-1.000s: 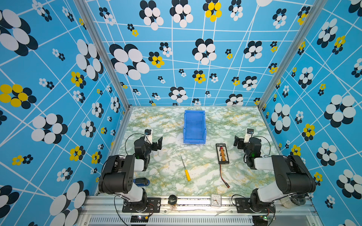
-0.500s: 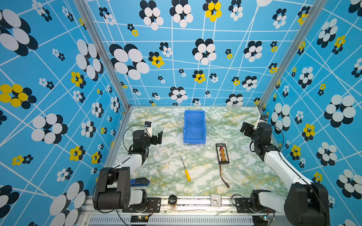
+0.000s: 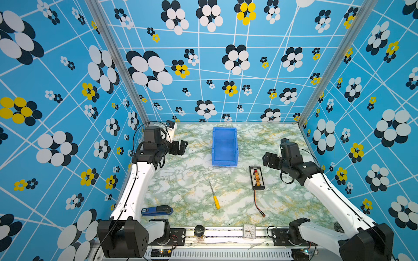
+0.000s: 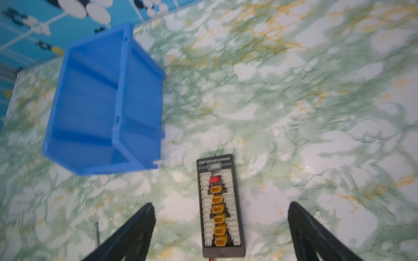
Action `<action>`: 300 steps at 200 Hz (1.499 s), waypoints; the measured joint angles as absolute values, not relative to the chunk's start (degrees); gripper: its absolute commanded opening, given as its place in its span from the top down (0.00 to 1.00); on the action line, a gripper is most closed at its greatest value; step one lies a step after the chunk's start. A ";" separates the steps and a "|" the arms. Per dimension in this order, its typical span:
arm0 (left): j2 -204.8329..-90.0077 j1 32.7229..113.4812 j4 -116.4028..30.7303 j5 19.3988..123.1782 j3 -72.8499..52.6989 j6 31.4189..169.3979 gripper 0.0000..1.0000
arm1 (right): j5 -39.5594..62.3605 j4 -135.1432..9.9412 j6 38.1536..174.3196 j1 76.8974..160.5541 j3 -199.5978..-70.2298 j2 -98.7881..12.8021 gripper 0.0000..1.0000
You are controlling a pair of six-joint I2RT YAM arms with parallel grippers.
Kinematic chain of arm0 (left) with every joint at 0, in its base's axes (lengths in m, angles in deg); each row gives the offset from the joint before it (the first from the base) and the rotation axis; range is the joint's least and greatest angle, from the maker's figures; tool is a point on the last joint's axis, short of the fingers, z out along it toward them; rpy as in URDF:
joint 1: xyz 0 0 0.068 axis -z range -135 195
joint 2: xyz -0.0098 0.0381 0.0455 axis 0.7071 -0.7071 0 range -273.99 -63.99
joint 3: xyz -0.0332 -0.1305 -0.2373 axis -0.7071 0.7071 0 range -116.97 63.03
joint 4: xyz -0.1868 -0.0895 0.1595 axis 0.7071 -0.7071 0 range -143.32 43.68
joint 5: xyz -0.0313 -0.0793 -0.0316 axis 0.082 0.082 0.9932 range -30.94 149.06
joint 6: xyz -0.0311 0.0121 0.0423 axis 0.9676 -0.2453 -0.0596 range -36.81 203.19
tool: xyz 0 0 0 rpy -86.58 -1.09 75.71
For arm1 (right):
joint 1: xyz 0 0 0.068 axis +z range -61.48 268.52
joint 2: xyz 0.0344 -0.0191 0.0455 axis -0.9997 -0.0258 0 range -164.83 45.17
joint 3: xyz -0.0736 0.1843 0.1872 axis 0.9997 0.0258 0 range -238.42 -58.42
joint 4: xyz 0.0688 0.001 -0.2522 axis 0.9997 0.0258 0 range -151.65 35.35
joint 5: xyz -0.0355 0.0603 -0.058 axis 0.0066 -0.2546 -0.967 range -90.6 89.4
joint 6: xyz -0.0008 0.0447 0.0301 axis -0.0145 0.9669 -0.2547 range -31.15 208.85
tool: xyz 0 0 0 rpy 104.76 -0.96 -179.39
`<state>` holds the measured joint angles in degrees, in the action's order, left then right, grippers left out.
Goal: Put the screwdriver in the bin
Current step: Pick up the screwdriver from the bottom-center of the table.
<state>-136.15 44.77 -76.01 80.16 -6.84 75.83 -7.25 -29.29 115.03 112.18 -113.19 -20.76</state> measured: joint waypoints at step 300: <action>-132.04 44.77 -88.60 80.56 -7.84 78.08 0.01 | -7.60 -23.65 125.36 158.11 -134.41 -65.87 0.53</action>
